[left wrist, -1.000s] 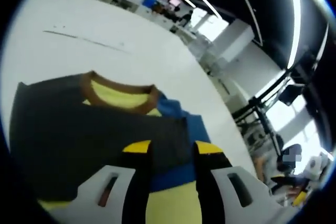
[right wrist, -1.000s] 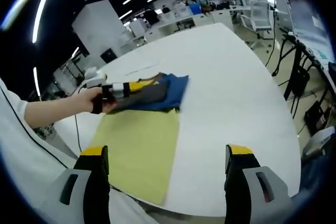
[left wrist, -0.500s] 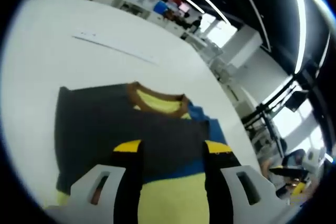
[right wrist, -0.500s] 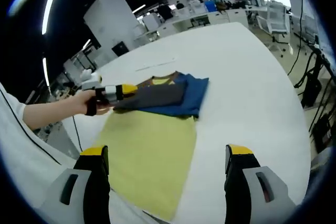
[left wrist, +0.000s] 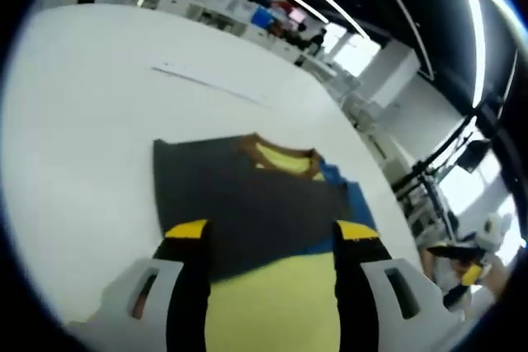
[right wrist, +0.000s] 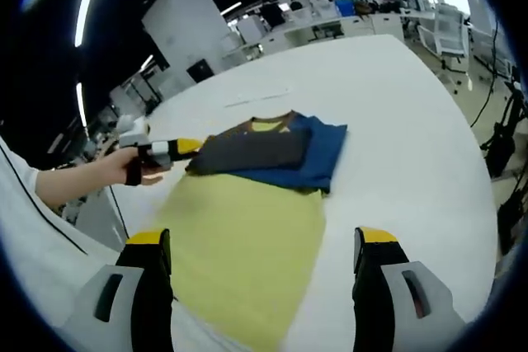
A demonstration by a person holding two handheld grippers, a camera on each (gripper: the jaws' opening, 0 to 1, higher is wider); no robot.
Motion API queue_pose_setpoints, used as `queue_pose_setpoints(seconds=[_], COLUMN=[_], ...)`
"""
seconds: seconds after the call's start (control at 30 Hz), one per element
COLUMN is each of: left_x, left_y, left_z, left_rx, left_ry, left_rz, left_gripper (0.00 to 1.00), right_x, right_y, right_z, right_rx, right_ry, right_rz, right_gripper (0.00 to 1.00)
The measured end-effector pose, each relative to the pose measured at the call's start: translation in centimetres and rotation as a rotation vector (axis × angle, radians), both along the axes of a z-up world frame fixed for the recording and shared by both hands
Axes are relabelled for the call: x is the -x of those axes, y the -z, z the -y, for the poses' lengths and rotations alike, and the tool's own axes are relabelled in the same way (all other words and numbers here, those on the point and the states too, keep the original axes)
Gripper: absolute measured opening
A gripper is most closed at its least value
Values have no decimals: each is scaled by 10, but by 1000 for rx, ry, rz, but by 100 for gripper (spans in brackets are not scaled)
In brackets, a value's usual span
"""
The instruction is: Fold the garment on the visible template until the final outline fits inside the template.
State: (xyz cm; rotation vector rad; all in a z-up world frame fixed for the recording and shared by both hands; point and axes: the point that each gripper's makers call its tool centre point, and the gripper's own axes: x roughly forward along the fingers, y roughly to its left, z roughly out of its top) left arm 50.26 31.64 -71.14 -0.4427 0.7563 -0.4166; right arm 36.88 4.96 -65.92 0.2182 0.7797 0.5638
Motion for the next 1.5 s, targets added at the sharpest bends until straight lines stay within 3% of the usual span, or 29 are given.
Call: queue_pose_setpoints(seconds=[0.3,0.73,0.9,1.23,1.5], left_x=[14,43,55,83,108], left_y=[6,11,13,6,-7], left_z=[-26,-43,-48,-65,-79], left_rx=[-22,-113,-159,-199,-198], left_ry=[-33,30,72,109,123], left_rz=[-22,-31,-35,-36,-33], left_gripper=[62,73,85,99,99], right_x=[-1,-2,-1,1,4], right_y=[1,5,6,8,11], right_z=[0,4,8,20,24], right_rx=[-4,-5,-3,5,14], right_ry=[-5,-2,2,25,27], right_rz=[2,-6,-6,-10,-21], right_gripper=[91,91,91,92,92])
